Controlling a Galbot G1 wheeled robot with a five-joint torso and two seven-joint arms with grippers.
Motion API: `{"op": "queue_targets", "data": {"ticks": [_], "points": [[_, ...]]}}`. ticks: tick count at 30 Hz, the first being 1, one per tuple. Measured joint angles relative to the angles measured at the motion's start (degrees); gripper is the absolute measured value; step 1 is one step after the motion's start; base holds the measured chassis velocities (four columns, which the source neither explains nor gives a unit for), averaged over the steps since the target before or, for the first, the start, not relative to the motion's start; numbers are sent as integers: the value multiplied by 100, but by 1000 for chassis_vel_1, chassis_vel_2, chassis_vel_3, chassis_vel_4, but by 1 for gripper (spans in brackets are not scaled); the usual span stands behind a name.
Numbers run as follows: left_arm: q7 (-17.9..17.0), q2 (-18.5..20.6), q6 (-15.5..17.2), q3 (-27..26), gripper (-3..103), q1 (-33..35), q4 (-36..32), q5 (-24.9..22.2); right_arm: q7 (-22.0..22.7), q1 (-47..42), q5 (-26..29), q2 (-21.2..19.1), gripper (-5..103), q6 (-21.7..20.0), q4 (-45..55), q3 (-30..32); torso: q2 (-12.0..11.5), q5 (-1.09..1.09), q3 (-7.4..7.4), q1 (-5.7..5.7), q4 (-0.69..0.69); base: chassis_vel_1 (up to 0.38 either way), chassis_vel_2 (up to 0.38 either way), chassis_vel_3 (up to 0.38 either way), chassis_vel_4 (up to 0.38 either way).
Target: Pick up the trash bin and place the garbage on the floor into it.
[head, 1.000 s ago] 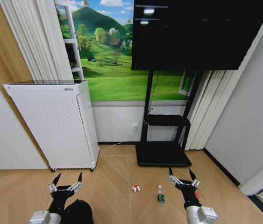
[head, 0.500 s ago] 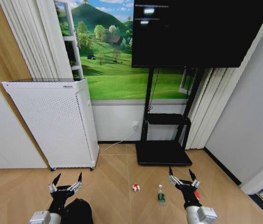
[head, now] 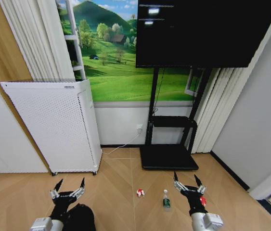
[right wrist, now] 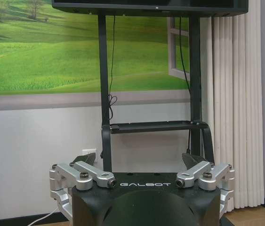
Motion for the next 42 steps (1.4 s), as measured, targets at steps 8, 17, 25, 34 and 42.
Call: {"op": "queue_targets", "data": {"ticks": [8, 17, 25, 34, 42], "points": [[0, -3, -2, -2, 100, -5, 8, -4, 2, -1, 6, 2, 100, 0, -1, 0, -160, 0, -96, -64, 0, 0, 0, 0, 0], [-2, -2, -5, -3, 100, -8, 9, -10, 5, -2, 13, 3, 100, 0, -1, 7, -309, 0, -187, -122, 0, 0, 0, 0, 0], [-3, -2, -5, -1, 100, -10, 9, -17, 7, 1, 15, 4, 100, 1, 0, 11, -455, 0, -277, -179, 0, 0, 0, 0, 0], [-3, -3, -5, 0, 100, -17, 20, -19, 8, 4, 17, 1, 100, 1, -1, 17, -622, 0, -382, -241, 0, 0, 0, 0, 0], [-4, 2, -5, 0, 100, -21, 23, -34, 10, 7, 18, 11, 100, 1, -4, 18, -774, 0, -477, -298, 0, 0, 0, 0, 0]]}}
